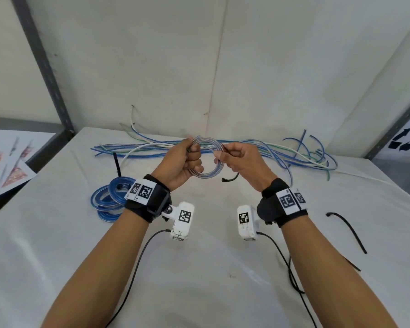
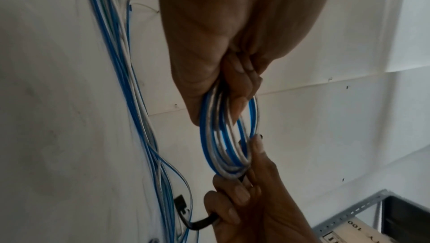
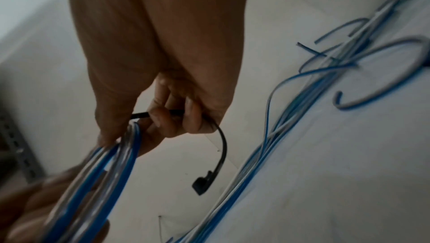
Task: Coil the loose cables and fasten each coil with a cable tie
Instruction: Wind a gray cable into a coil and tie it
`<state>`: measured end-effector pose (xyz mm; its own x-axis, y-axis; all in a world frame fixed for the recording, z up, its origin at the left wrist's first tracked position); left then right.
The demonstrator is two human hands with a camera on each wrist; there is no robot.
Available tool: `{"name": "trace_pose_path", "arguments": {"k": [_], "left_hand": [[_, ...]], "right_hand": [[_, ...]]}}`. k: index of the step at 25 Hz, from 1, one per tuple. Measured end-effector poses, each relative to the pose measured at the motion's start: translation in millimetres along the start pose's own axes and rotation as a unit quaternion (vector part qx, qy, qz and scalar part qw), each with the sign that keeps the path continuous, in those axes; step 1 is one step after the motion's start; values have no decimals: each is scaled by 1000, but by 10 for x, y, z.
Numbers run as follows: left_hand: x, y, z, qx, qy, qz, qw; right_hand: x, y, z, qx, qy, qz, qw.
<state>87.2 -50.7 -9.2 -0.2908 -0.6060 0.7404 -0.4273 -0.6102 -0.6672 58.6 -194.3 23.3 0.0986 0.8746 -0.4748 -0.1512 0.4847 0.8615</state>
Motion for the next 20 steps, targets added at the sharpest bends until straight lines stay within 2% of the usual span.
{"name": "trace_pose_path", "arguments": {"k": [4, 9, 13, 17, 20], "left_hand": [[-17, -44, 2, 27, -17, 36, 999], [-5, -52, -3, 28, -11, -16, 999], [7, -34, -3, 55, -23, -14, 998], [2, -81, -46, 96, -66, 66, 991], [34, -151, -71, 95, -61, 111, 987]], "right_hand": [[-25, 21, -32, -34, -7, -36, 999], [1, -27, -97, -4, 34, -38, 999], [-13, -57, -92, 1, -17, -22, 1000], [-68, -84, -92, 1, -53, -8, 999], [-160, -94, -111, 10, -60, 7, 998]]}}
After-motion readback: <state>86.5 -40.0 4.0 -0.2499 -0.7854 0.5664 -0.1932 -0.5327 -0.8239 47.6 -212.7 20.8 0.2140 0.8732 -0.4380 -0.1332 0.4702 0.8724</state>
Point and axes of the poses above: each hand's wrist, its own z-axis towards the middle knuckle, its own x-axis out of the palm, y = z × x, the point moved 9 cm from there along z, towards the middle knuckle, and after that the axes turned 13 degrees about -z, right-handed, at the moved point
